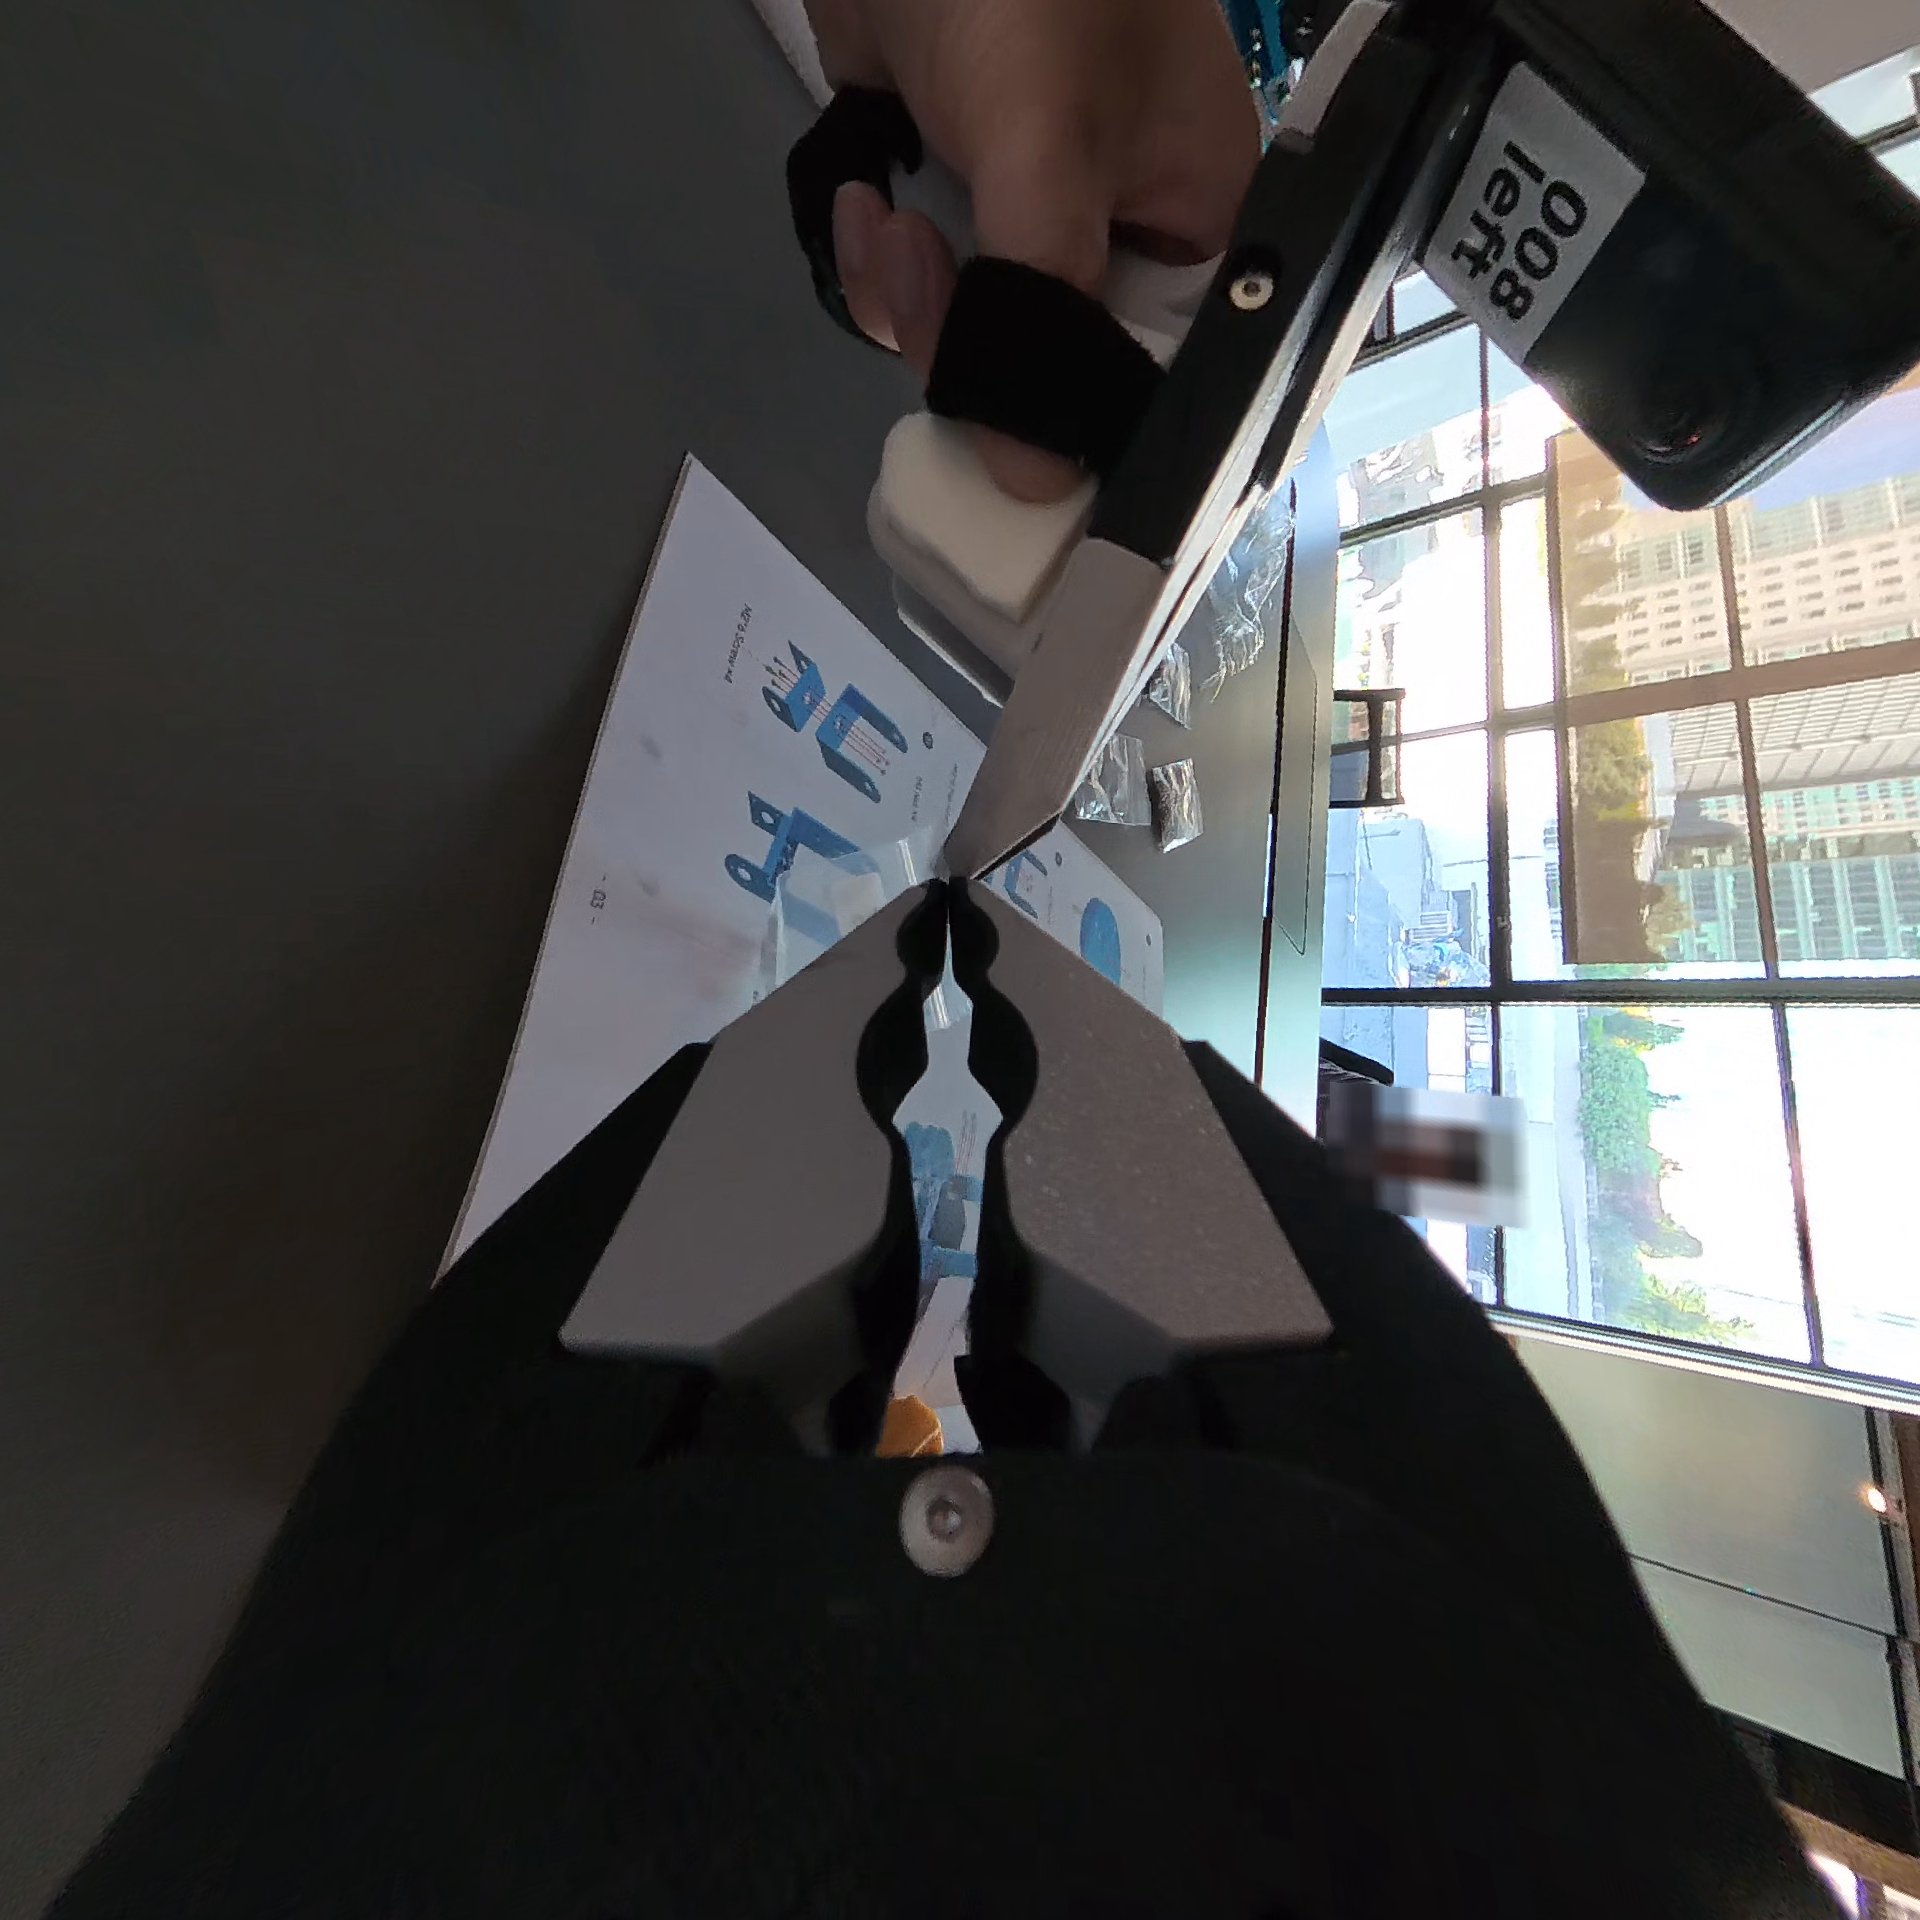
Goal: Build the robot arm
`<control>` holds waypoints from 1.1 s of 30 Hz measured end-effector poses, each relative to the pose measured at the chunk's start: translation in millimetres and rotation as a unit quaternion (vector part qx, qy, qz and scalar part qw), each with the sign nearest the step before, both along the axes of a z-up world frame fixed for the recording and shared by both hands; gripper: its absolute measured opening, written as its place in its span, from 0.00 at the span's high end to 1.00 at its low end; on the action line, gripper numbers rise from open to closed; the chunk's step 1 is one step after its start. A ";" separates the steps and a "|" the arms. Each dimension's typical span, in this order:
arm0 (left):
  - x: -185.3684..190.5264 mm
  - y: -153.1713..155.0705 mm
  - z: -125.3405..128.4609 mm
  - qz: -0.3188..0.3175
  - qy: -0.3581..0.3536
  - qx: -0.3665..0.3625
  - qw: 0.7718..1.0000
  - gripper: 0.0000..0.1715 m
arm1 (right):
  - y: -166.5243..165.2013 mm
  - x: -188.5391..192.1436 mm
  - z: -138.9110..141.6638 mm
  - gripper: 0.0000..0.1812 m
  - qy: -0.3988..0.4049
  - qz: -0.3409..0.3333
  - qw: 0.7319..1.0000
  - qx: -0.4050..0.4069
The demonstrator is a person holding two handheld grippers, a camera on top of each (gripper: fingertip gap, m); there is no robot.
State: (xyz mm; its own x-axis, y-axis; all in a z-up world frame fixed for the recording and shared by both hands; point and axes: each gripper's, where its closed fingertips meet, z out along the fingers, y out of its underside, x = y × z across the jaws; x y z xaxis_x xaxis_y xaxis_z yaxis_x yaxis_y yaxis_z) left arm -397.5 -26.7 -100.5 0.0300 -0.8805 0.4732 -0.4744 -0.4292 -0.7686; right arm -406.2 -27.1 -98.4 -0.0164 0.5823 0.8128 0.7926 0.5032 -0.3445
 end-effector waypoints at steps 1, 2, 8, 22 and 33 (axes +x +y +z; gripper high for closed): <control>0.1 0.2 -0.2 0.002 0.000 -0.002 1.000 1.00 | 0.3 0.1 0.0 1.00 -0.004 -0.001 1.000 0.005; 0.3 0.0 -1.2 0.002 0.003 -0.006 1.000 1.00 | -0.2 0.3 -1.0 1.00 -0.011 0.000 1.000 0.009; 0.8 1.6 -4.0 0.009 0.001 -0.035 0.999 1.00 | 2.2 2.0 -4.6 1.00 -0.080 0.000 0.992 0.098; 1.3 0.8 0.1 0.008 -0.020 -0.088 0.996 1.00 | 1.7 3.0 -3.3 1.00 -0.117 -0.001 0.982 0.150; 2.4 4.3 -0.8 0.017 -0.004 0.012 1.000 1.00 | -1.1 3.6 -11.1 1.00 -0.069 -0.029 0.997 0.030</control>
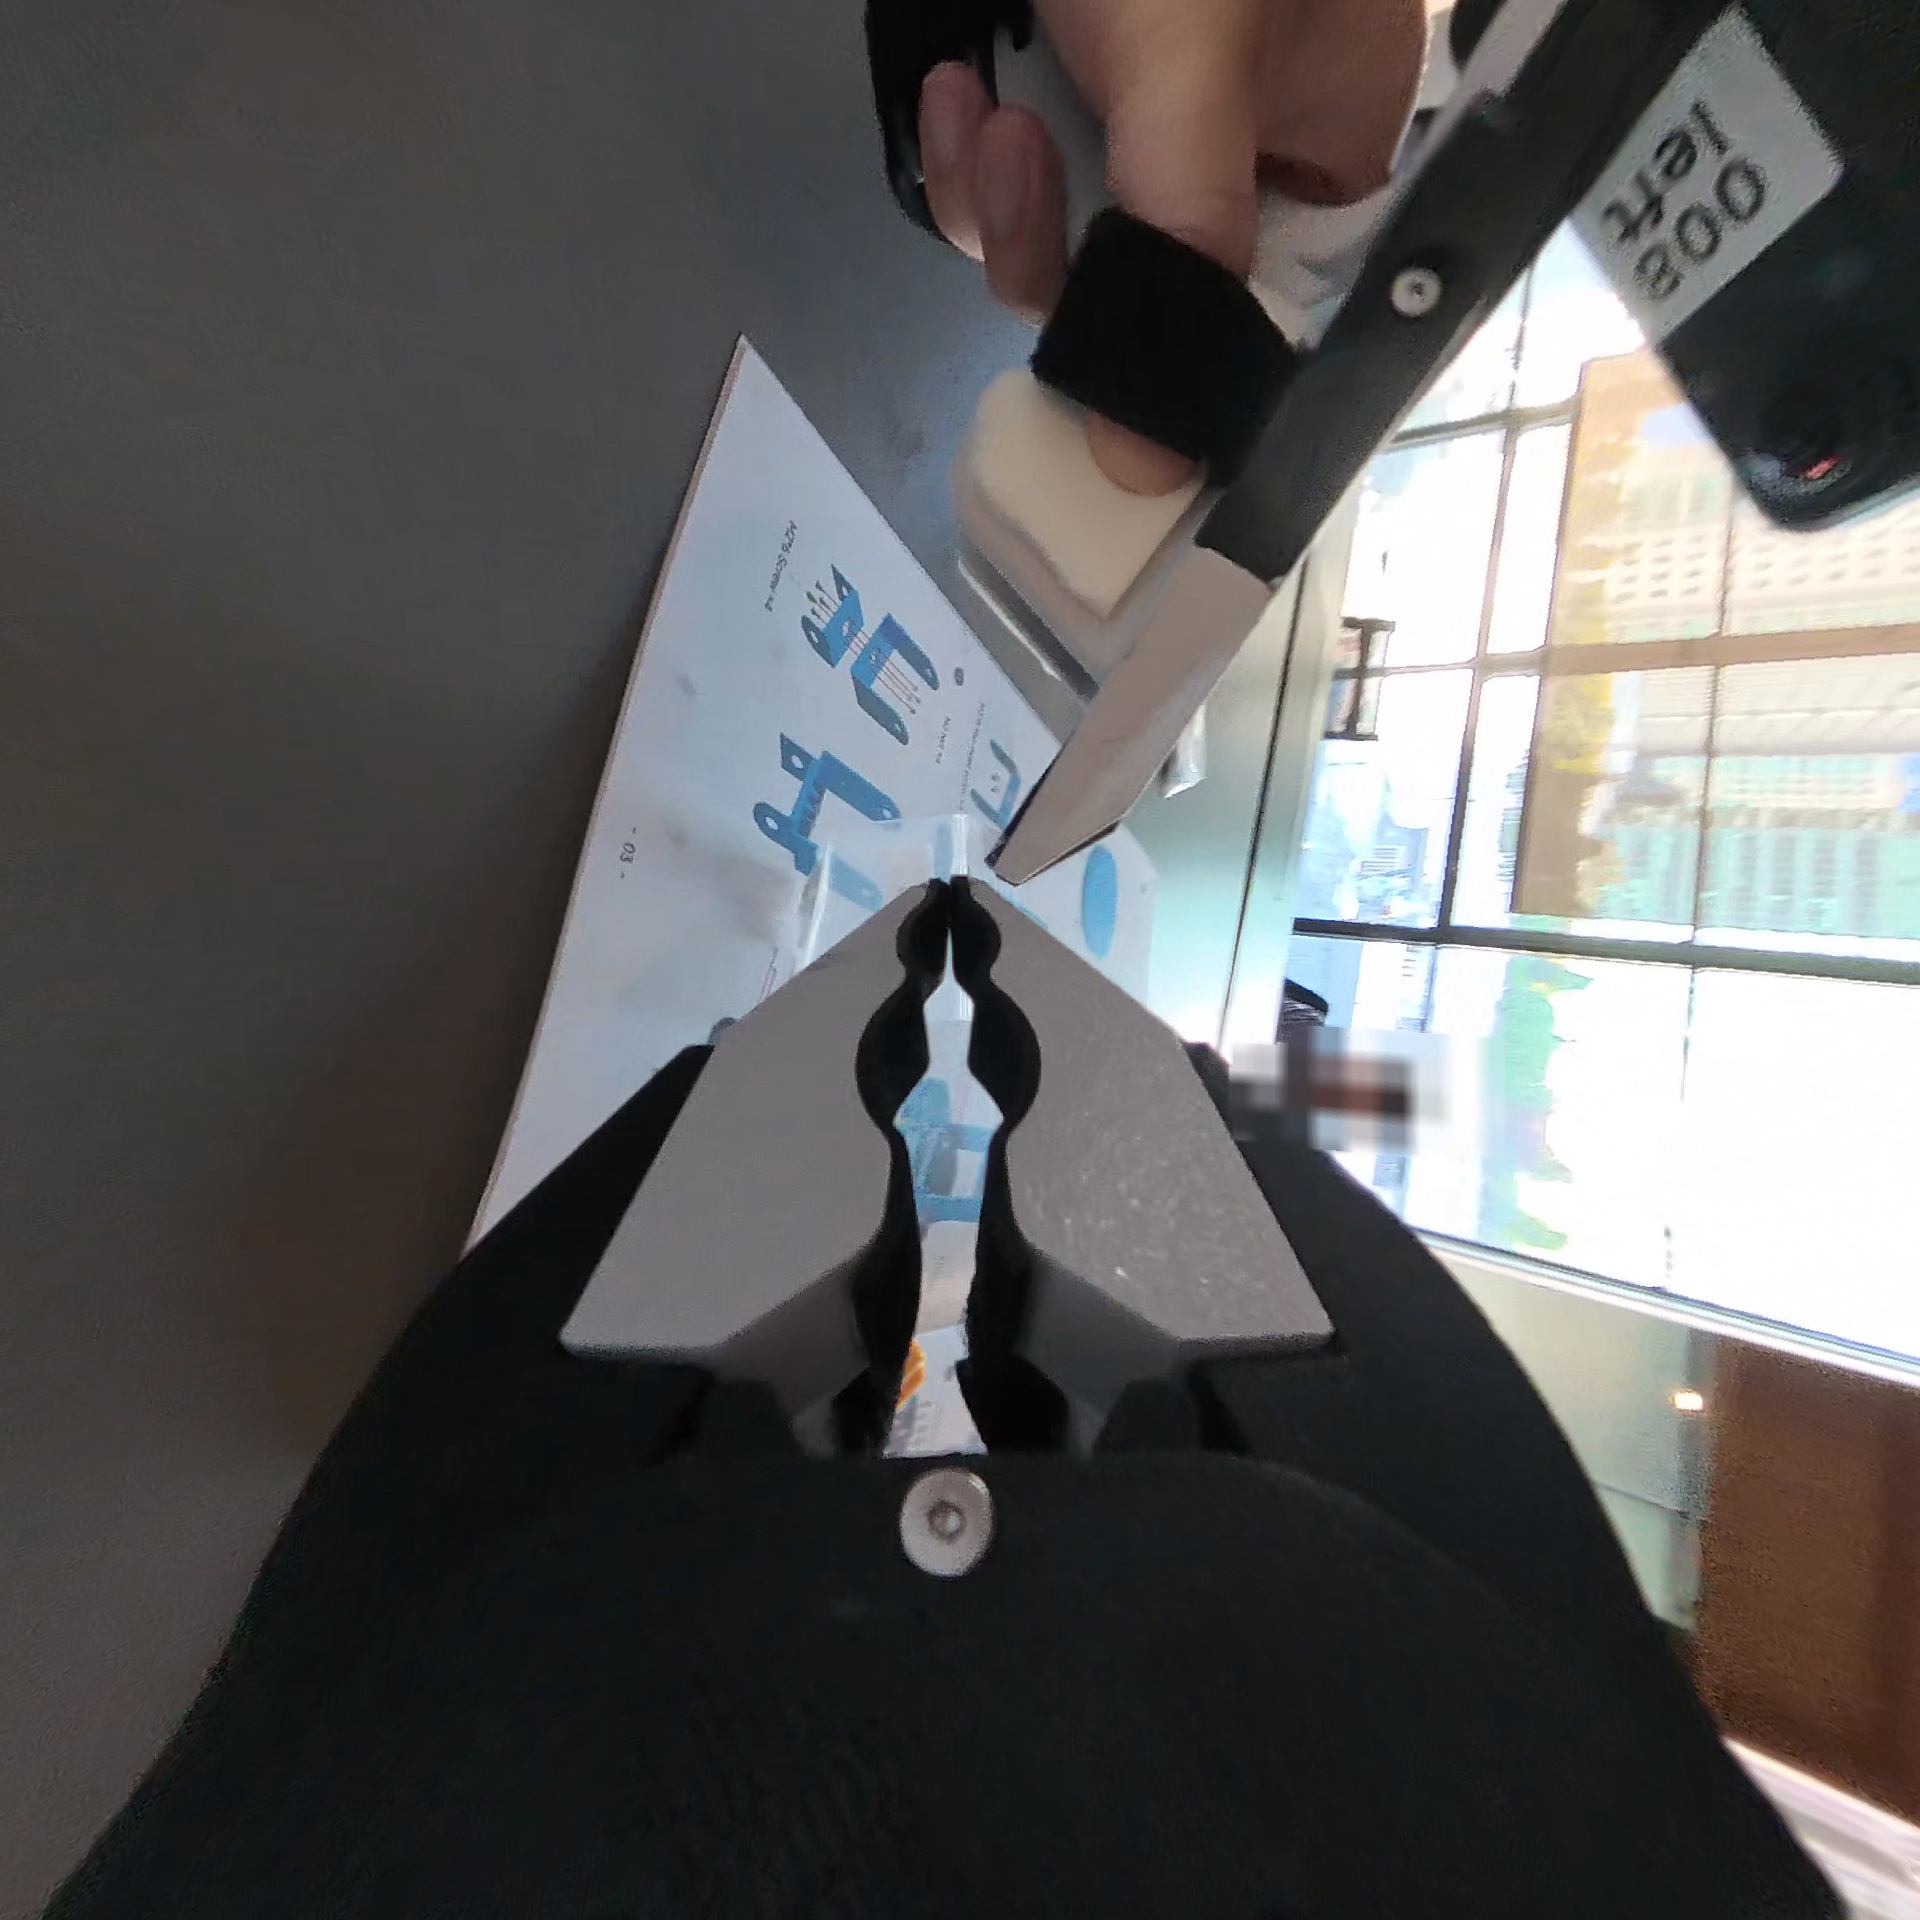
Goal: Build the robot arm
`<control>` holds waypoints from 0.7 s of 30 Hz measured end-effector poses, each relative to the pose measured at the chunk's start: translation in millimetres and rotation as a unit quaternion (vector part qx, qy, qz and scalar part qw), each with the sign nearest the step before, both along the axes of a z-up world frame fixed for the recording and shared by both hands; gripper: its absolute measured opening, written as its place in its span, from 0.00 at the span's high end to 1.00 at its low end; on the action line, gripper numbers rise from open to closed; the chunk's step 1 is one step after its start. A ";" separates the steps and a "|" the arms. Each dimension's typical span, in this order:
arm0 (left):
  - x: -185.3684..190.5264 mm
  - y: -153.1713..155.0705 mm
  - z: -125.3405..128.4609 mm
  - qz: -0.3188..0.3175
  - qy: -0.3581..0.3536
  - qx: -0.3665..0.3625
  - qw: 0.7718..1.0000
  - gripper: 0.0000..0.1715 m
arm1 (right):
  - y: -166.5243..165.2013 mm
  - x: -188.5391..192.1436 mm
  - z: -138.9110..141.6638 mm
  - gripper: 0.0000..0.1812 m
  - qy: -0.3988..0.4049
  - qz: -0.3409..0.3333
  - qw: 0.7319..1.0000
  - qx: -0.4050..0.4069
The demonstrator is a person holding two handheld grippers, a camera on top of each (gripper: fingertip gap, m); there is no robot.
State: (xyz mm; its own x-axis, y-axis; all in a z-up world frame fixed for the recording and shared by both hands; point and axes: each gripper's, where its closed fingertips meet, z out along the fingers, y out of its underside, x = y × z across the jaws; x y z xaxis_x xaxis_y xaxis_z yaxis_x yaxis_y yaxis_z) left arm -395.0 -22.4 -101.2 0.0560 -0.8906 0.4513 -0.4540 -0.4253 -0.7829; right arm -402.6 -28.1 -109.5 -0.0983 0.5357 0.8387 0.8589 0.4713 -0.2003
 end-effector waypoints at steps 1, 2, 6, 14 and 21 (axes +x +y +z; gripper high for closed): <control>0.7 0.3 0.0 0.005 0.003 0.015 1.000 1.00 | -0.4 0.2 -0.4 1.00 0.010 -0.006 1.000 -0.020; 1.3 0.1 -0.7 0.008 0.007 0.028 1.000 1.00 | -1.0 1.0 -1.0 1.00 0.018 -0.010 0.999 -0.040; 3.4 -1.5 -7.1 0.009 0.022 0.040 0.999 1.00 | -3.5 2.4 -7.2 1.00 0.034 -0.016 0.995 -0.094; 4.7 -4.5 -8.8 -0.002 0.006 -0.028 1.000 1.00 | 6.4 3.2 -11.4 1.00 0.040 -0.010 0.996 -0.081; 2.8 -3.2 6.0 -0.012 -0.053 -0.136 0.989 1.00 | 8.1 0.7 1.9 1.00 0.004 0.003 1.000 0.026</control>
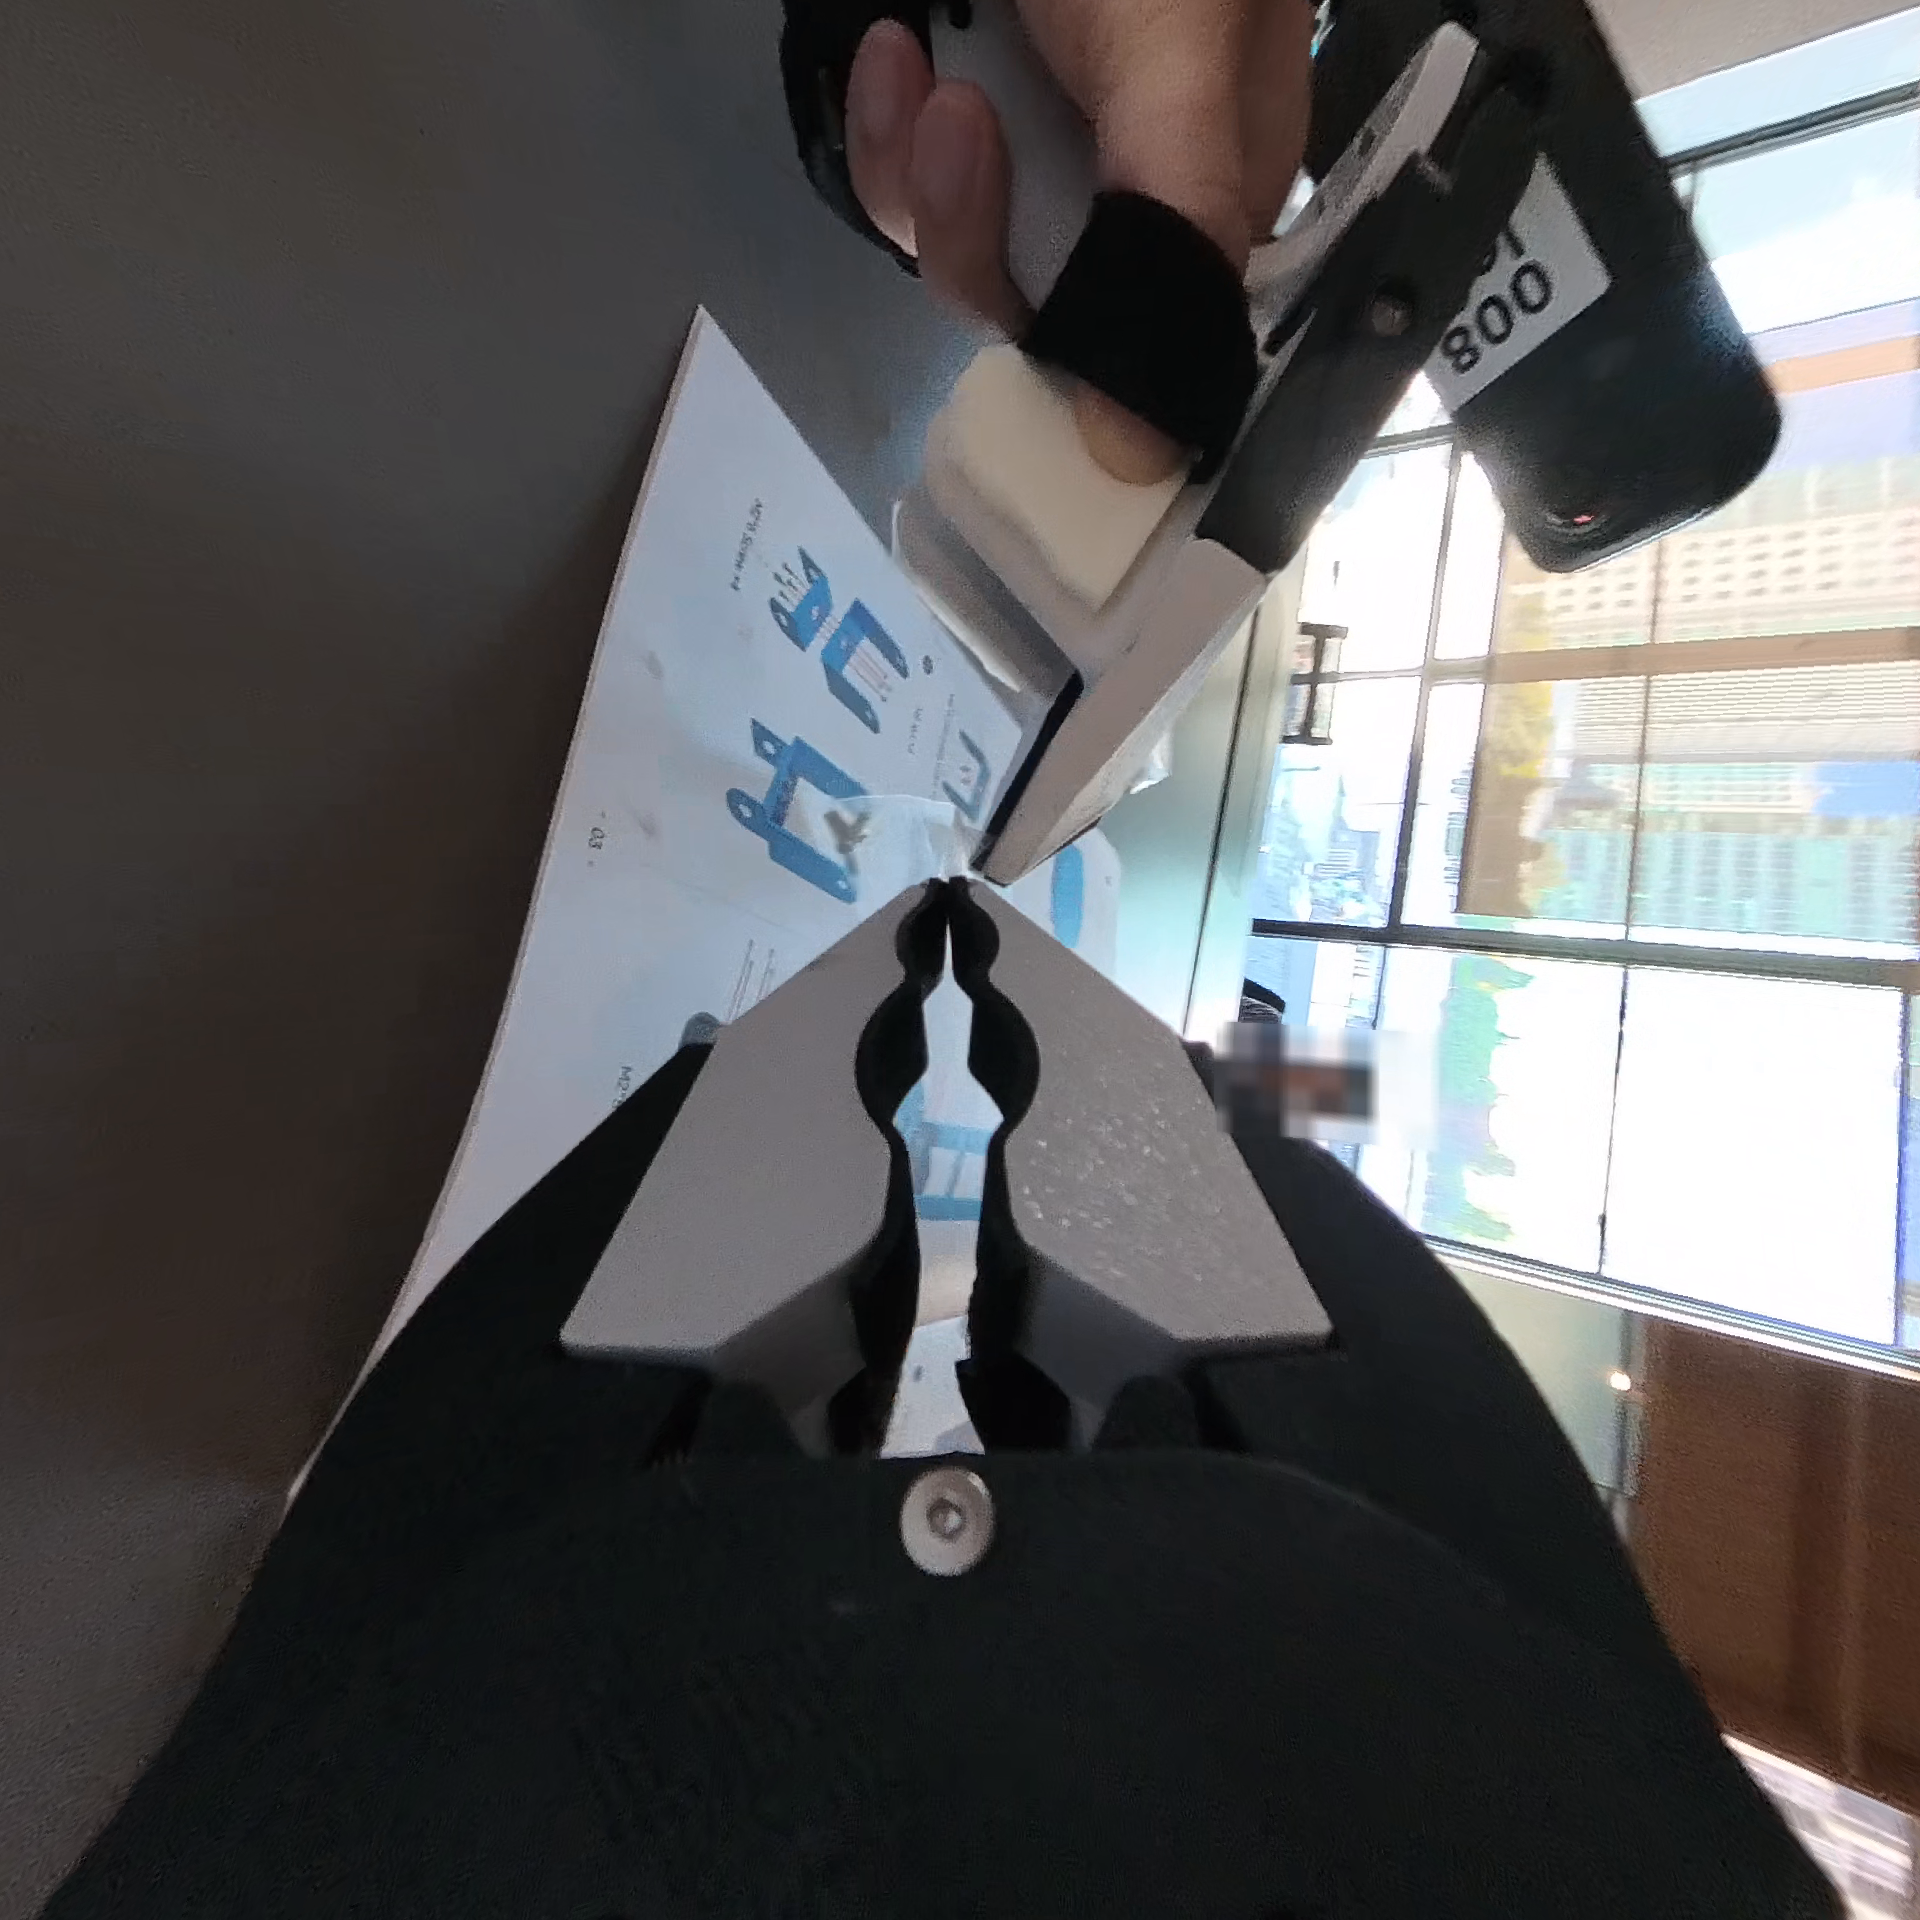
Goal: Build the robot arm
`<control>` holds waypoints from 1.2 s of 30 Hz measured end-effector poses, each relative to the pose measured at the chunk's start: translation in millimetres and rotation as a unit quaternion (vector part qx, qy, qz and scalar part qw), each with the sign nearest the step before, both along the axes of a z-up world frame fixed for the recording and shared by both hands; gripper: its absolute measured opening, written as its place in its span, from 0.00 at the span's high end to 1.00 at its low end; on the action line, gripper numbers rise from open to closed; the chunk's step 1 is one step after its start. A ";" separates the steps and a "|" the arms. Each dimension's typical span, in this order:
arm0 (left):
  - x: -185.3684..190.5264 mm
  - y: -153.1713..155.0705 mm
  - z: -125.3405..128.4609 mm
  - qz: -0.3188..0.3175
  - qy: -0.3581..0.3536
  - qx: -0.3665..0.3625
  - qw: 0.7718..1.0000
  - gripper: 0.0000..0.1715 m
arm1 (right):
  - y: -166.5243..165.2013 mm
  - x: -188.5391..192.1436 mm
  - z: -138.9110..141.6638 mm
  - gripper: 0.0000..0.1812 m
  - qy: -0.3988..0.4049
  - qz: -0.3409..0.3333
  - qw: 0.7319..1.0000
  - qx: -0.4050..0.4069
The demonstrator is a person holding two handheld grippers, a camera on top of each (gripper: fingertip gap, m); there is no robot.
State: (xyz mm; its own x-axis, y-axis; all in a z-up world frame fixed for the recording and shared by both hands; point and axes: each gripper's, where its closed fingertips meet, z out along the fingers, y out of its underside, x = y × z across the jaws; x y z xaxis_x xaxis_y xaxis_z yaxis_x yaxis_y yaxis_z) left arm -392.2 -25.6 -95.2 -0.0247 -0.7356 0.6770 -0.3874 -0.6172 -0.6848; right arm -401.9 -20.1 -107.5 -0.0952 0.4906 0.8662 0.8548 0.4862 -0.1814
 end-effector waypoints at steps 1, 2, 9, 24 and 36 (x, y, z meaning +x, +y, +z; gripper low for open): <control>-0.3 0.8 1.2 -0.002 -0.005 0.004 1.000 1.00 | -0.1 -0.4 2.1 1.00 -0.005 0.003 1.000 0.014; -0.2 1.8 1.7 -0.003 -0.007 0.013 1.000 1.00 | 0.3 0.1 3.2 1.00 -0.011 0.003 1.000 0.026; 3.2 0.2 2.0 -0.014 -0.001 0.107 0.994 0.90 | -2.4 -1.1 0.7 1.00 -0.023 0.012 0.999 0.028; -4.8 -0.8 -14.5 -0.053 0.065 0.227 0.970 1.00 | -5.0 -4.8 -2.6 1.00 -0.011 0.029 0.999 0.014; -7.1 -13.3 -10.2 -0.100 0.034 0.053 0.993 0.98 | -9.9 -9.6 -5.5 1.00 -0.054 0.076 0.992 0.080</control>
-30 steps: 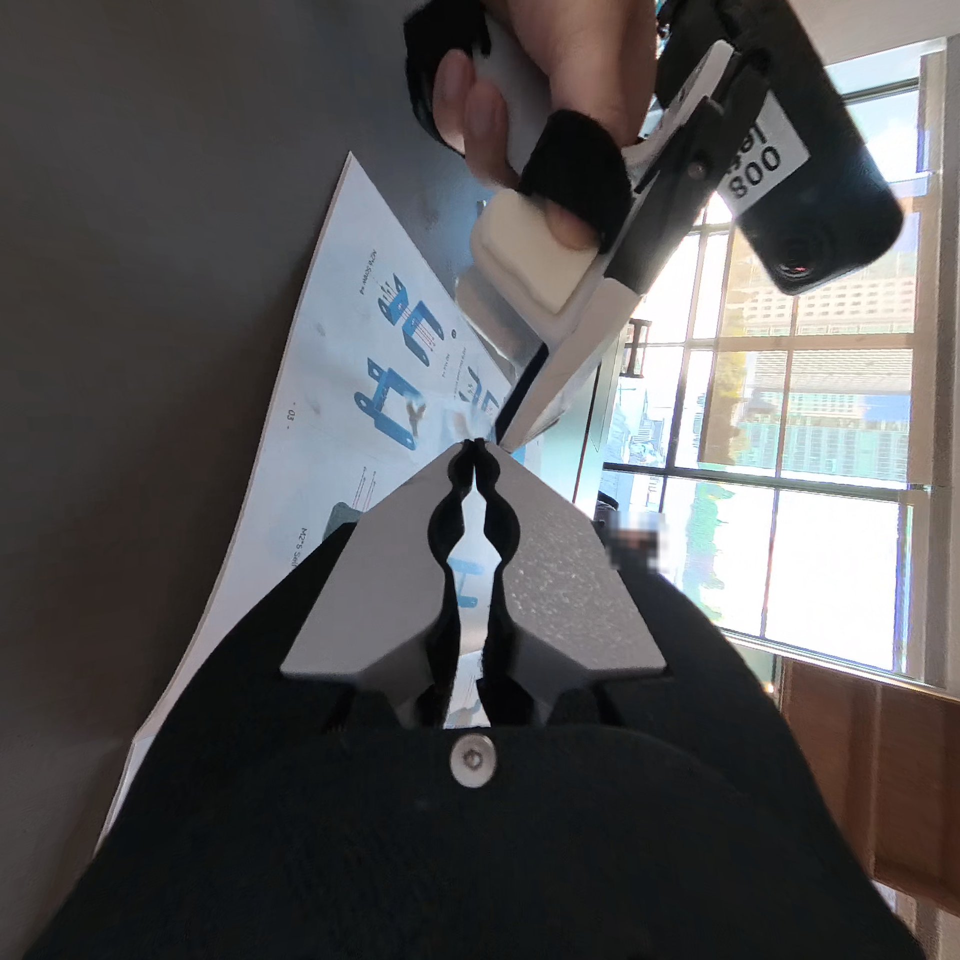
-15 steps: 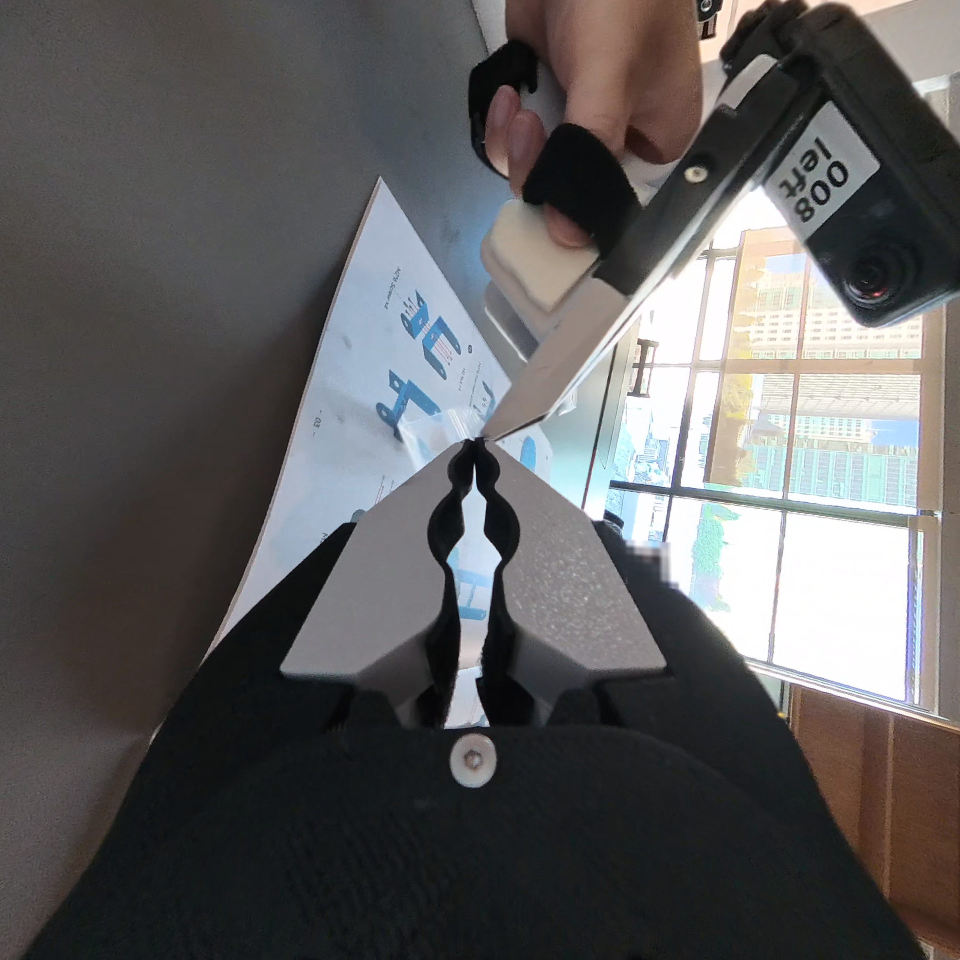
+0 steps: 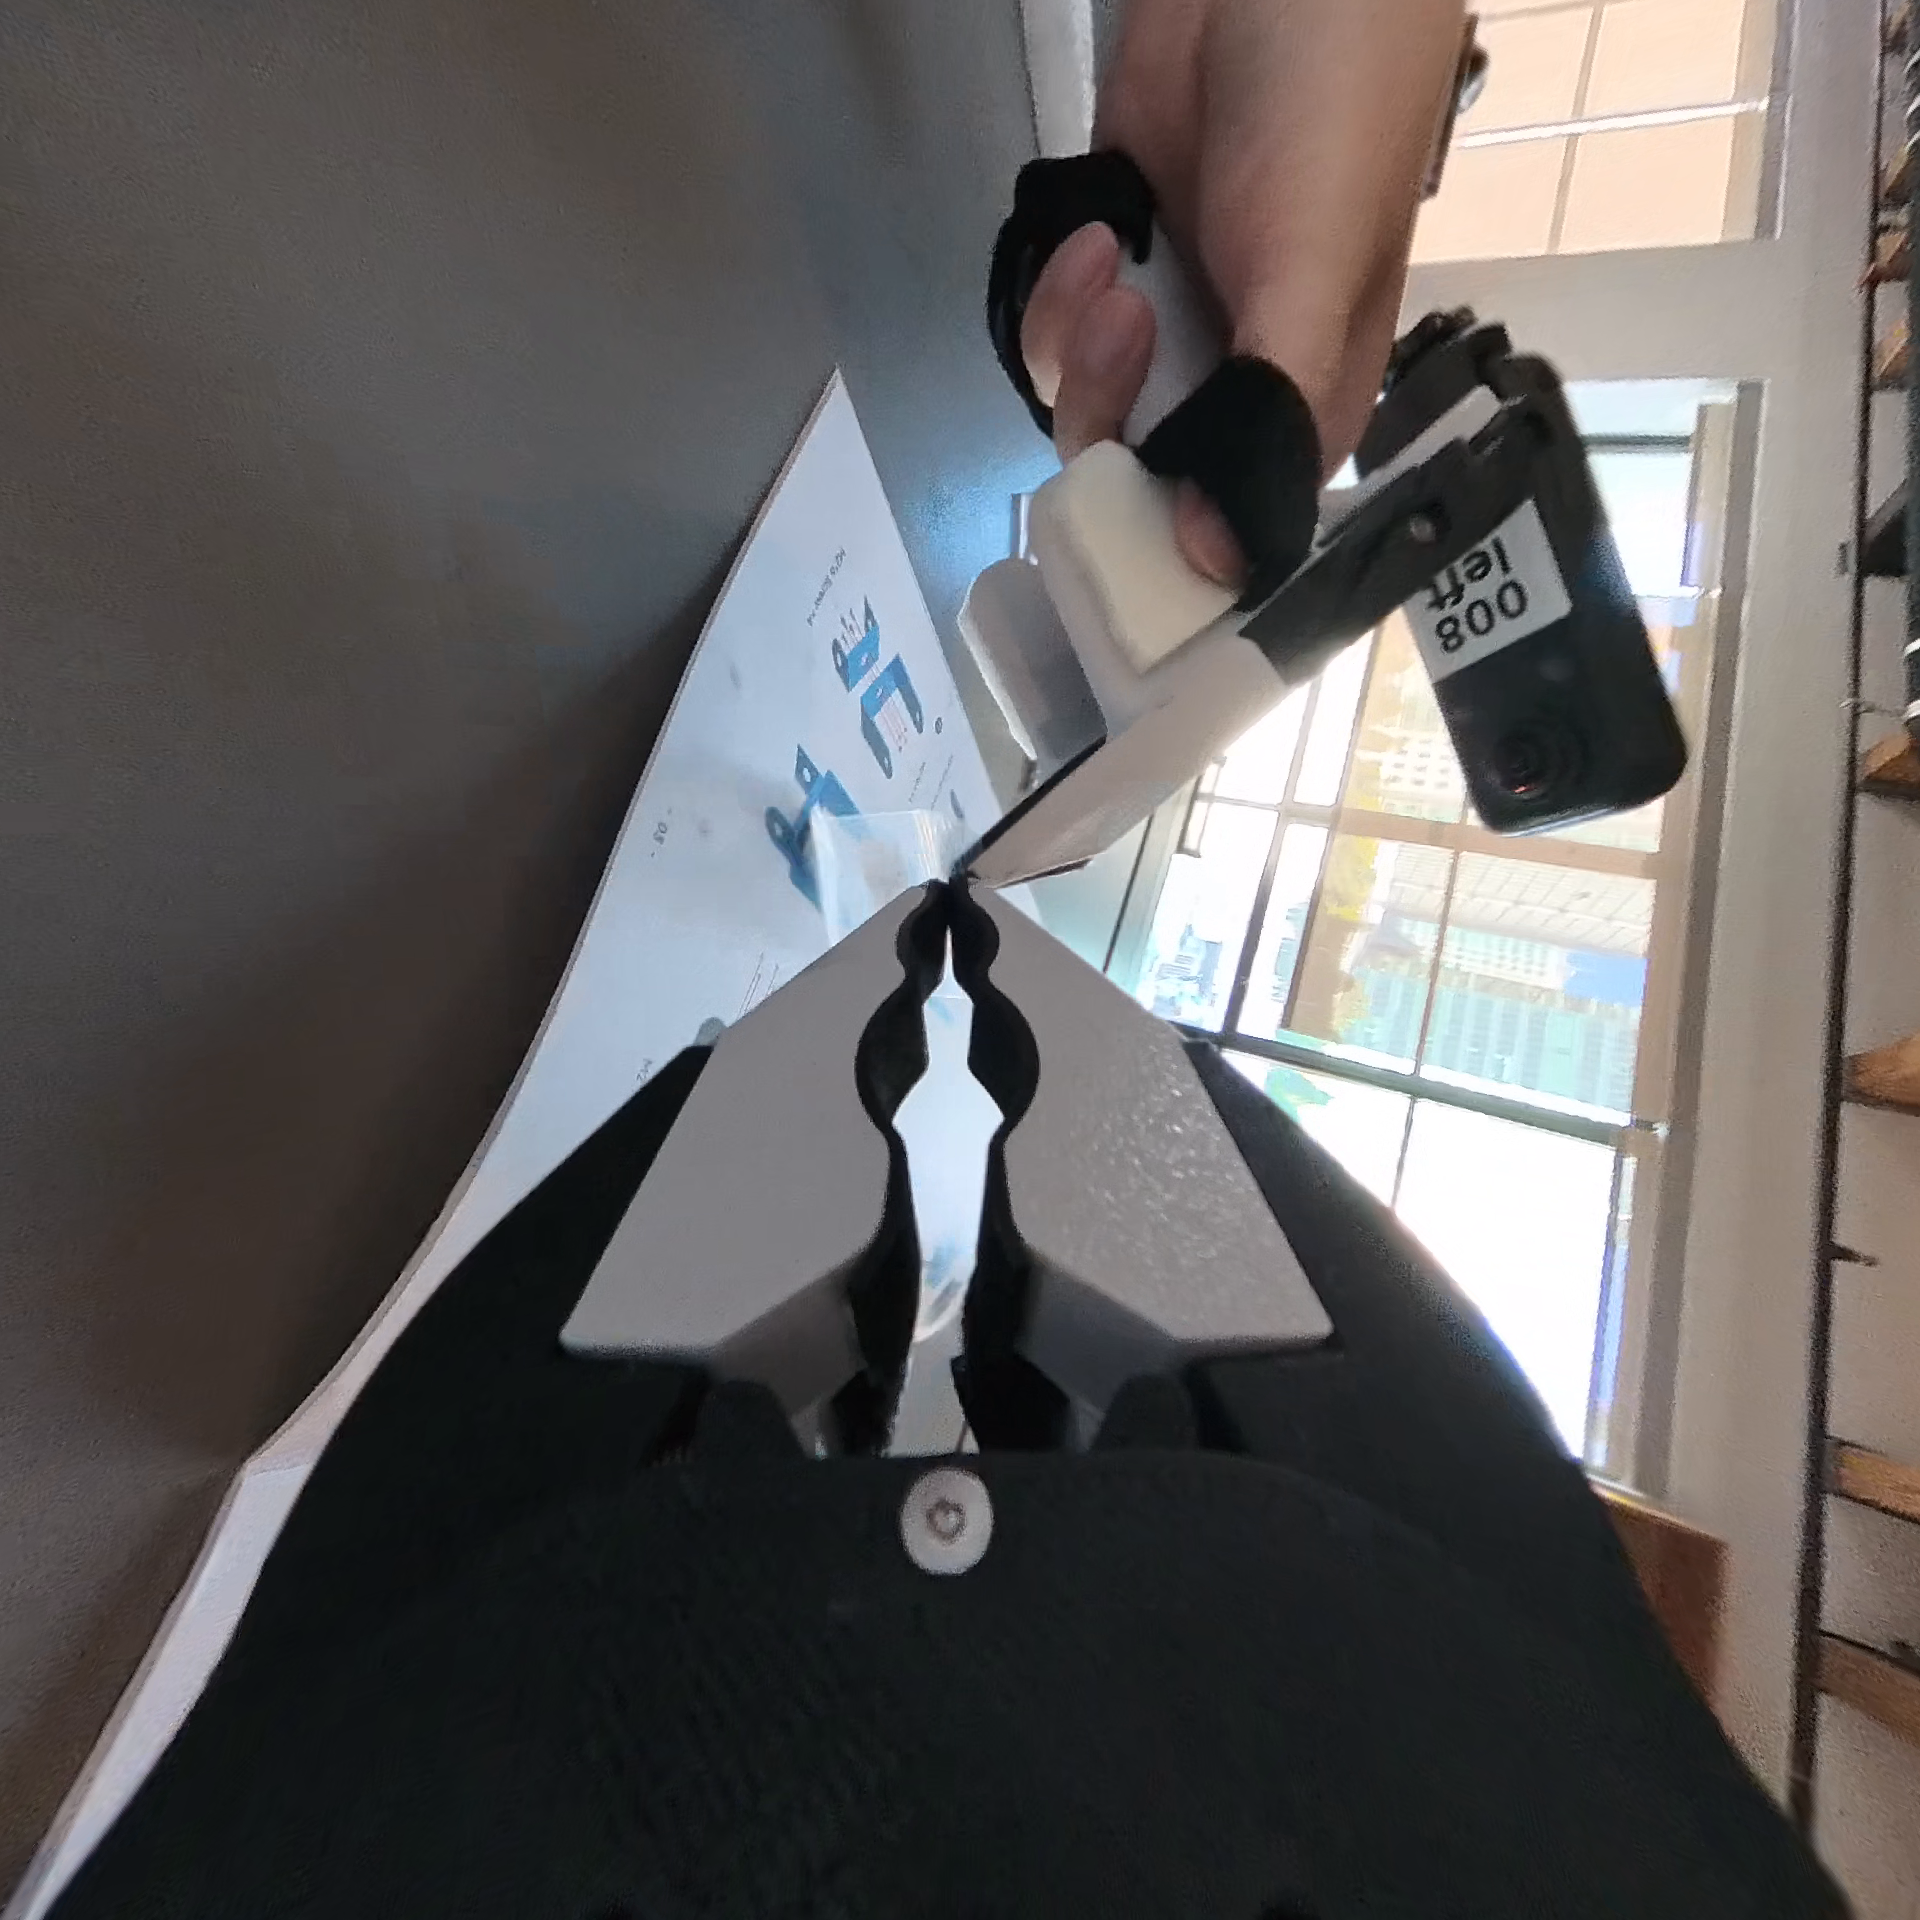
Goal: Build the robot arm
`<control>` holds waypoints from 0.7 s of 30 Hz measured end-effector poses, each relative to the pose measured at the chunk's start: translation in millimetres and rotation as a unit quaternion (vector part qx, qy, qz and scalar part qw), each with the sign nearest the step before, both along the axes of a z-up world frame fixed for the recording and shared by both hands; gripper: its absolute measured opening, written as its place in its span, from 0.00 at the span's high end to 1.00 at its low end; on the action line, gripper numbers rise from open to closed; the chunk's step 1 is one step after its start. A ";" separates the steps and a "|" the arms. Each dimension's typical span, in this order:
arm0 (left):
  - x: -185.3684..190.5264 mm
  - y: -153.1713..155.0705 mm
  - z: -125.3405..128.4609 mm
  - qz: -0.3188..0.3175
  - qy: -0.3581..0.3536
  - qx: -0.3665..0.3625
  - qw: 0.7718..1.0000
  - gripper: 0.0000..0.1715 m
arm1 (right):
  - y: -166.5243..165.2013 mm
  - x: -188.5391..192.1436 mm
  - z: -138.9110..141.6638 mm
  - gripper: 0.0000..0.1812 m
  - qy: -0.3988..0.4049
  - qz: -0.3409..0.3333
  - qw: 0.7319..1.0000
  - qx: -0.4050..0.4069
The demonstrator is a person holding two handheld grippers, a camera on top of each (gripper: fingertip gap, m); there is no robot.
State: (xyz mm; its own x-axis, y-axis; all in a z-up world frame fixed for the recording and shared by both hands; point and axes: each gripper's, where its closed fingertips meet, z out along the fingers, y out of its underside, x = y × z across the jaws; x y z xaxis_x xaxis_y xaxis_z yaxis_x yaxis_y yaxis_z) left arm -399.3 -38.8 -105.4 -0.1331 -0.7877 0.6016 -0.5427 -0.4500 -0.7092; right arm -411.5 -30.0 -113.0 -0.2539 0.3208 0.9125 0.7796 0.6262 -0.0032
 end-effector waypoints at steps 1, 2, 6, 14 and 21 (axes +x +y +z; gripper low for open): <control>0.1 0.0 -0.5 0.000 0.001 -0.004 1.000 0.98 | 0.3 0.2 -0.4 1.00 -0.005 0.001 1.000 0.007; 0.1 0.1 -1.5 0.000 0.003 -0.003 1.000 0.98 | 0.3 0.3 -1.2 1.00 -0.009 0.003 1.000 0.012; -1.1 -0.2 -6.3 -0.002 0.017 0.024 1.000 0.98 | -0.5 -0.3 -5.3 1.00 -0.016 0.013 1.000 0.011; -1.6 4.9 -9.8 0.014 0.032 0.061 0.998 0.98 | 5.1 -0.4 -4.4 1.00 -0.005 -0.005 1.000 0.010; -3.3 4.0 -10.1 0.016 0.040 0.065 0.997 1.00 | 5.8 -1.6 -5.4 1.00 -0.015 -0.009 1.000 0.023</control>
State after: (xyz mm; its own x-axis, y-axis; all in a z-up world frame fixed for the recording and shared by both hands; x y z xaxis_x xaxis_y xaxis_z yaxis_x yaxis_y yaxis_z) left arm -402.7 -34.8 -115.4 -0.0616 -0.8624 0.5025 -0.5866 -0.3760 -0.7173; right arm -413.2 -24.2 -118.4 -0.2755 0.2839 0.9184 0.7906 0.6104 0.0485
